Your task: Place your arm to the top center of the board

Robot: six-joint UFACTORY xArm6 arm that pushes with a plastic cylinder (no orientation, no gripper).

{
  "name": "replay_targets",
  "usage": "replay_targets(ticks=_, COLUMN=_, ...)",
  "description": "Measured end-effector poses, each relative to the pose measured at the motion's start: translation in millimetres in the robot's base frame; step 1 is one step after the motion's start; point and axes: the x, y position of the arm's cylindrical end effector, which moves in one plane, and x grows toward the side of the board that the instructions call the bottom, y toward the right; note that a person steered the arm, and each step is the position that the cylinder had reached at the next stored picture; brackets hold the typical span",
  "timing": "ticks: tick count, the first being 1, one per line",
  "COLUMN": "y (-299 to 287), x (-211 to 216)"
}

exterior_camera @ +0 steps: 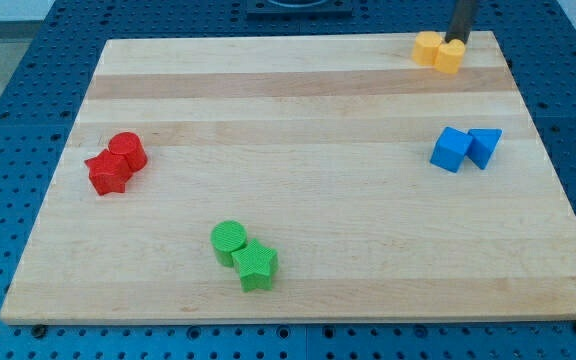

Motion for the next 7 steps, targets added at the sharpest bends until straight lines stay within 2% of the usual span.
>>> replay_targets(ticks=1, y=-1.2, x=0.2)
replay_targets(ticks=2, y=-19.6, x=27.6)
replay_targets(ticks=3, y=-74.0, x=113.3)
replay_targets(ticks=4, y=-108.0, x=170.1)
replay_targets(ticks=6, y=-112.8, x=184.0)
replay_targets(ticks=7, y=-157.8, x=161.6)
